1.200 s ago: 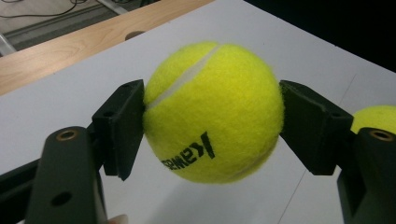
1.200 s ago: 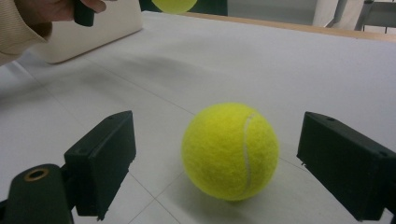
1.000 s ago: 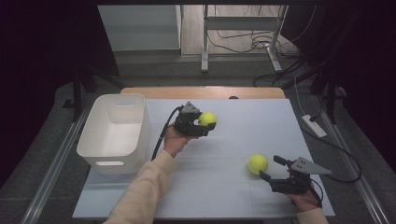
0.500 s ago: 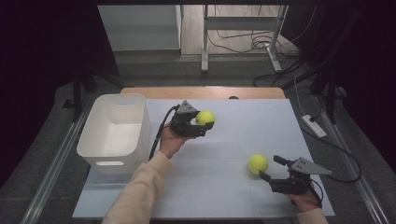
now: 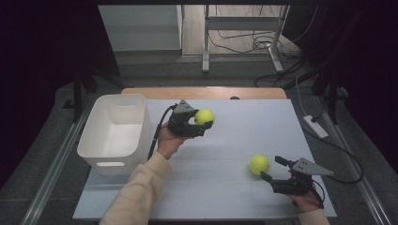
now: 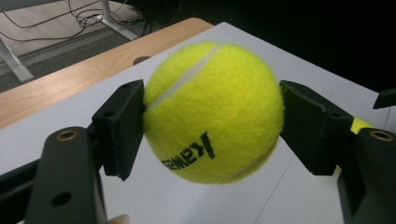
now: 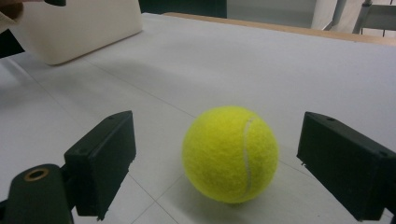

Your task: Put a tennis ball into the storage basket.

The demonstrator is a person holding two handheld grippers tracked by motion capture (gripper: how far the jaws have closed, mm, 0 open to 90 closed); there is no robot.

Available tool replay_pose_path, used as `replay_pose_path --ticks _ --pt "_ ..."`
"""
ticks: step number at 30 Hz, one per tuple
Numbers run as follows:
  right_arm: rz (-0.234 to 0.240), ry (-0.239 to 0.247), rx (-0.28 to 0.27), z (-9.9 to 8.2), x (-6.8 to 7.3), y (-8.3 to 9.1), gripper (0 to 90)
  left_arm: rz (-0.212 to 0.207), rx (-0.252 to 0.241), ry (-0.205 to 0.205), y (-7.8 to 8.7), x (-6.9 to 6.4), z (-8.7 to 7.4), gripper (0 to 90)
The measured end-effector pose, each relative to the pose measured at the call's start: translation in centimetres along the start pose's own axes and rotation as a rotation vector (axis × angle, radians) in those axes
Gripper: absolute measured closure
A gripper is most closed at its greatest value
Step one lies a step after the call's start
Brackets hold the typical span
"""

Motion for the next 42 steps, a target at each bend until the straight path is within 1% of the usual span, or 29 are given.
replay_pose_path --ticks 2,4,9,22,33,42 --pt "-0.001 0.0 -0.001 0.0 0.0 0.0 11.7 -0.002 -0.005 0.003 0.2 0.0 0.1 27.5" --pt "0.0 0.001 -0.001 0.0 0.0 0.0 11.7 0.001 -0.006 -0.005 0.4 0.0 0.3 27.5" --pt "0.001 0.002 0.001 0.0 0.0 0.0 11.7 0.007 -0.011 -0.008 0.7 0.0 0.6 27.5" --pt "0.001 0.002 -0.001 0.1 0.1 0.0 11.7 0.012 -0.041 -0.025 2.0 -0.1 2.0 27.5" --pt "0.0 0.0 -0.003 0.2 0.1 0.0 11.7 0.017 -0.054 -0.033 2.6 -0.1 2.5 27.6" --pt "-0.001 0.0 -0.004 0.2 0.1 0.0 11.7 0.033 -0.079 -0.04 3.7 0.2 3.3 27.5"
Point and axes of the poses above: each handheld gripper's, and its own axes: y roughly backward along the jaws, z roughly out of its top, x roughly to its left, the point moved 7 cm from there along -y, roughly forward along the jaws, and after that the axes turned 11 degrees about -x, right-handed, at the moved point
